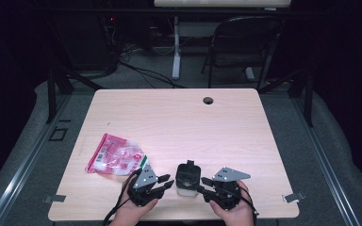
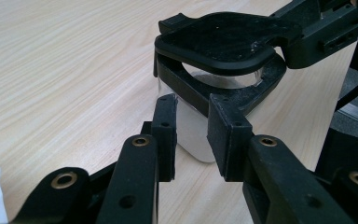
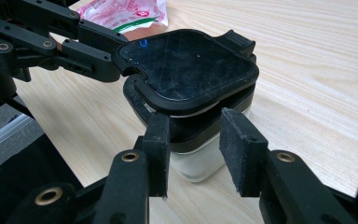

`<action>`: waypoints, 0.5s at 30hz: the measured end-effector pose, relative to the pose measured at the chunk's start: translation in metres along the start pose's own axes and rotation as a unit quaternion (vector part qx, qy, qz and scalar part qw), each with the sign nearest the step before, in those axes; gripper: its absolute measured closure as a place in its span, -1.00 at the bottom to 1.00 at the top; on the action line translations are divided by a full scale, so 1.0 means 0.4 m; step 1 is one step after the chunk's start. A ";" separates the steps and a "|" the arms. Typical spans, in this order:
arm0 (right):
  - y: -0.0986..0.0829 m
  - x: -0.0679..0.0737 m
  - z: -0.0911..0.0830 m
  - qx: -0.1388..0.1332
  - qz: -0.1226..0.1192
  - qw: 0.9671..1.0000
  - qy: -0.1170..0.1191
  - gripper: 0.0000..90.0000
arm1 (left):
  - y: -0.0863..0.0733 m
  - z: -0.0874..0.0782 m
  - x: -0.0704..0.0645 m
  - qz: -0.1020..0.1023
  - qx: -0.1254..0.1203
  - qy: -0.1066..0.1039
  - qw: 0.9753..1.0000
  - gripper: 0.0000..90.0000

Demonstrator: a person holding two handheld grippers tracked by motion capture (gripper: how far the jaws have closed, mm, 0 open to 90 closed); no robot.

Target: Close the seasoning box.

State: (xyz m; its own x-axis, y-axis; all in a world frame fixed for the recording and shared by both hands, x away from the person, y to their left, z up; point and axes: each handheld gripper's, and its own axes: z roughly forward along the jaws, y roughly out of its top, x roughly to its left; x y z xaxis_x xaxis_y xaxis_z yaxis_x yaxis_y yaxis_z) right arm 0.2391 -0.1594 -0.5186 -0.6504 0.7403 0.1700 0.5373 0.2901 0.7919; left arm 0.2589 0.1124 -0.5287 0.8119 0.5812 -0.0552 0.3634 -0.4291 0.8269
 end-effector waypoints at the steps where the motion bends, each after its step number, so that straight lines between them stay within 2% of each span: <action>1: 0.000 0.000 0.001 -0.001 0.001 1.000 0.000 0.41 | -0.001 0.000 0.002 -0.001 -0.002 -0.002 1.000 0.60; 10: -0.001 0.001 0.002 0.003 -0.002 1.000 0.001 0.37 | -0.005 -0.001 0.010 -0.014 -0.004 0.010 1.000 0.45; 15: -0.003 0.001 0.006 0.002 -0.001 1.000 0.001 0.19 | -0.007 0.001 0.014 -0.016 -0.004 0.019 1.000 0.14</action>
State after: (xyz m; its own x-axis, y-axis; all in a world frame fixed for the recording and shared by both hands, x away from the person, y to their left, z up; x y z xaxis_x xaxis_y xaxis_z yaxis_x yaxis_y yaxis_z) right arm 0.2392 -0.1580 -0.5209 -0.6521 0.7389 0.1695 0.5386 0.2942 0.7895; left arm 0.2628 0.1166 -0.5315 0.7815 0.6210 -0.0605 0.3851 -0.4037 0.8299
